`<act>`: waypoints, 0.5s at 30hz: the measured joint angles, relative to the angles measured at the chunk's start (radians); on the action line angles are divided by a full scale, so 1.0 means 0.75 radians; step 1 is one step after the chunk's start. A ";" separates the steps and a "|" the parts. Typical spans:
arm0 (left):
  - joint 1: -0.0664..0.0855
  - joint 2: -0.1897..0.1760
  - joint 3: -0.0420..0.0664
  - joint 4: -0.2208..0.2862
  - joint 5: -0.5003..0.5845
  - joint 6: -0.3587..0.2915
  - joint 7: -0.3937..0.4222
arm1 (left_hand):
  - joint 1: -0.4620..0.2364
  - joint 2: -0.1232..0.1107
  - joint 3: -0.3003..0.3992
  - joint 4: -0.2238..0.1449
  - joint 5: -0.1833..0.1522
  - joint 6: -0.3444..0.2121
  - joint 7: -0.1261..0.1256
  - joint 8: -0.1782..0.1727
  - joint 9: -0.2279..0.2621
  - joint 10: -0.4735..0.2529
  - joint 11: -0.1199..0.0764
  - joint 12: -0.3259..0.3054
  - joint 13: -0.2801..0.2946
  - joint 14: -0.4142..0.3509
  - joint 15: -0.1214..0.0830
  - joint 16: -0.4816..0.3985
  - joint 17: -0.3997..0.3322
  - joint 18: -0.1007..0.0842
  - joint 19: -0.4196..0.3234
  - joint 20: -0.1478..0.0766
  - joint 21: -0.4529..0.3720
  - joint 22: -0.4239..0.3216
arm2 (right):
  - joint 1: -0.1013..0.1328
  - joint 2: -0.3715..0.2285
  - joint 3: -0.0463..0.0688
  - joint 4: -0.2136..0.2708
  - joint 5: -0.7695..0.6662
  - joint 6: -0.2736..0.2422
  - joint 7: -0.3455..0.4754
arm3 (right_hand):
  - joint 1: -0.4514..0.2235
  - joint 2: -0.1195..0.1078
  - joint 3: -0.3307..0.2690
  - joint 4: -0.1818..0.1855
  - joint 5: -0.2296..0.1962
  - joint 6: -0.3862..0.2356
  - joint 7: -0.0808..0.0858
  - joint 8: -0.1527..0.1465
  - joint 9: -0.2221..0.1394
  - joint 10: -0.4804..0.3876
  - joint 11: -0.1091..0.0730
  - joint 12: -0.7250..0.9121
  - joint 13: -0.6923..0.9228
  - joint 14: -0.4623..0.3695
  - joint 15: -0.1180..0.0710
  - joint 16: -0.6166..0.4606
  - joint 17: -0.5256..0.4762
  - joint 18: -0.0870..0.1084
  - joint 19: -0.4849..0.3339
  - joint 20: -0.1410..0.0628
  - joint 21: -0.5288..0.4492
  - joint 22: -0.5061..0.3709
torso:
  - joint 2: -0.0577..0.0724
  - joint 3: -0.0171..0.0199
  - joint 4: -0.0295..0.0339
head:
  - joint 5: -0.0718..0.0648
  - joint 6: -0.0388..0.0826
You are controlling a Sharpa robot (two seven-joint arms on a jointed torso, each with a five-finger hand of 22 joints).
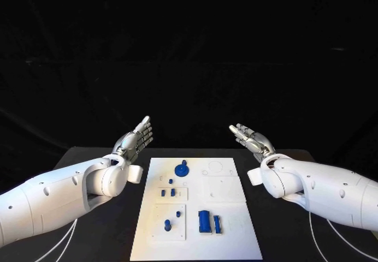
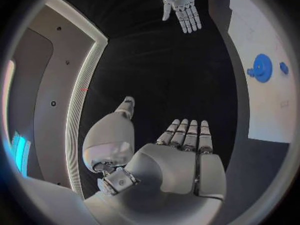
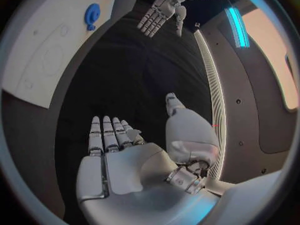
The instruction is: Assemble the parts on the task board
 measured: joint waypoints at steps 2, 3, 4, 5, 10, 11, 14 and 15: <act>-0.009 0.000 0.007 0.029 -0.001 -0.028 0.003 | -0.262 0.016 -0.046 -0.007 -0.017 -0.067 -0.020 -0.037 -0.021 -0.082 -0.016 -0.026 -0.006 -0.068 -0.017 -0.044 -0.019 -0.001 -0.062 -0.025 -0.010 -0.072 | -0.018 -0.008 0.024 0.054 0.020 -0.023 0.008 | -0.265 0.018 -0.035 -0.019 -0.023 -0.076 -0.023 -0.017 -0.045 -0.085 -0.018 -0.019 -0.024 -0.084 -0.014 -0.036 -0.038 -0.015 -0.082 -0.025 -0.004 -0.067 | -0.015 0.0077 0.0033 | 0.003 0.015; -0.015 0.000 0.011 0.051 -0.001 -0.052 0.006 | -0.347 0.021 -0.060 -0.010 -0.023 -0.089 -0.026 -0.049 -0.028 -0.108 -0.020 -0.034 -0.008 -0.089 -0.024 -0.057 -0.025 -0.001 -0.080 -0.034 -0.010 -0.096 | -0.031 -0.014 0.042 0.095 0.036 -0.043 0.016 | -0.351 0.025 -0.044 -0.026 -0.030 -0.101 -0.029 -0.022 -0.059 -0.113 -0.024 -0.025 -0.032 -0.110 -0.019 -0.048 -0.050 -0.015 -0.108 -0.033 -0.004 -0.089 | -0.021 0.0109 0.0042 | 0.004 0.020; -0.022 -0.001 0.015 0.070 -0.001 -0.074 0.009 | -0.416 0.025 -0.071 -0.012 -0.027 -0.106 -0.031 -0.059 -0.033 -0.128 -0.025 -0.041 -0.009 -0.106 -0.028 -0.068 -0.030 -0.013 -0.096 -0.041 -0.010 -0.114 | -0.041 -0.019 0.056 0.128 0.051 -0.060 0.024 | -0.426 0.030 -0.054 -0.032 -0.036 -0.121 -0.035 -0.026 -0.071 -0.136 -0.029 -0.031 -0.039 -0.132 -0.023 -0.058 -0.060 -0.015 -0.130 -0.040 -0.008 -0.107 | -0.026 0.0137 0.0051 | 0.005 0.025; -0.029 -0.002 0.018 0.090 -0.002 -0.098 0.012 | -0.482 0.029 -0.083 -0.013 -0.028 -0.124 -0.035 -0.068 -0.038 -0.149 -0.028 -0.047 -0.010 -0.123 -0.031 -0.079 -0.035 -0.022 -0.111 -0.047 -0.010 -0.132 | -0.052 -0.024 0.068 0.161 0.067 -0.078 0.032 | -0.485 0.034 -0.063 -0.034 -0.042 -0.139 -0.040 -0.028 -0.081 -0.155 -0.033 -0.034 -0.044 -0.150 -0.026 -0.067 -0.068 -0.027 -0.149 -0.045 -0.010 -0.122 | -0.032 0.0170 0.0065 | 0.006 0.029; -0.076 -0.003 0.034 0.211 -0.005 -0.264 0.038 | -0.682 0.042 -0.113 -0.019 -0.039 -0.172 -0.051 -0.093 -0.054 -0.208 -0.041 -0.064 -0.014 -0.172 -0.046 -0.110 -0.048 -0.023 -0.154 -0.067 -0.016 -0.186 | -0.107 -0.050 0.124 0.317 0.168 -0.189 0.087 | -0.693 0.049 -0.086 -0.049 -0.054 -0.194 -0.061 -0.036 -0.115 -0.219 -0.046 -0.046 -0.063 -0.215 -0.035 -0.092 -0.097 -0.036 -0.208 -0.066 -0.010 -0.172 | -0.044 0.0235 0.0087 | 0.007 0.036; -0.083 -0.003 0.036 0.228 -0.006 -0.295 0.044 | -0.712 0.044 -0.117 -0.019 -0.039 -0.179 -0.052 -0.095 -0.057 -0.216 -0.044 -0.067 -0.015 -0.178 -0.047 -0.110 -0.051 -0.023 -0.159 -0.072 -0.016 -0.194 | -0.114 -0.054 0.131 0.336 0.185 -0.208 0.096 | -0.725 0.051 -0.088 -0.052 -0.054 -0.203 -0.062 -0.042 -0.120 -0.226 -0.052 -0.046 -0.066 -0.221 -0.041 -0.097 -0.101 -0.036 -0.220 -0.068 -0.010 -0.180 | -0.044 0.0240 0.0087 | 0.007 0.036; -0.100 -0.003 0.044 0.277 -0.010 -0.395 0.061 | -0.764 0.047 -0.124 -0.019 -0.045 -0.190 -0.058 -0.100 -0.060 -0.228 -0.046 -0.067 -0.016 -0.189 -0.050 -0.121 -0.054 -0.023 -0.170 -0.075 -0.016 -0.208 | -0.128 -0.062 0.147 0.379 0.235 -0.263 0.124 | -0.776 0.055 -0.096 -0.053 -0.060 -0.213 -0.062 -0.044 -0.128 -0.240 -0.052 -0.048 -0.070 -0.236 -0.042 -0.099 -0.108 -0.036 -0.229 -0.069 -0.015 -0.193 | -0.047 0.0253 0.0091 | 0.007 0.037; -0.104 -0.003 0.045 0.287 -0.011 -0.420 0.066 | -0.775 0.048 -0.128 -0.023 -0.045 -0.192 -0.056 -0.104 -0.061 -0.233 -0.045 -0.071 -0.016 -0.190 -0.049 -0.121 -0.055 -0.023 -0.171 -0.074 -0.016 -0.211 | -0.131 -0.064 0.149 0.387 0.247 -0.276 0.130 | -0.785 0.055 -0.096 -0.053 -0.060 -0.218 -0.066 -0.044 -0.130 -0.242 -0.055 -0.051 -0.071 -0.238 -0.044 -0.103 -0.109 -0.036 -0.234 -0.073 -0.015 -0.195 | -0.047 0.0252 0.0092 | 0.007 0.037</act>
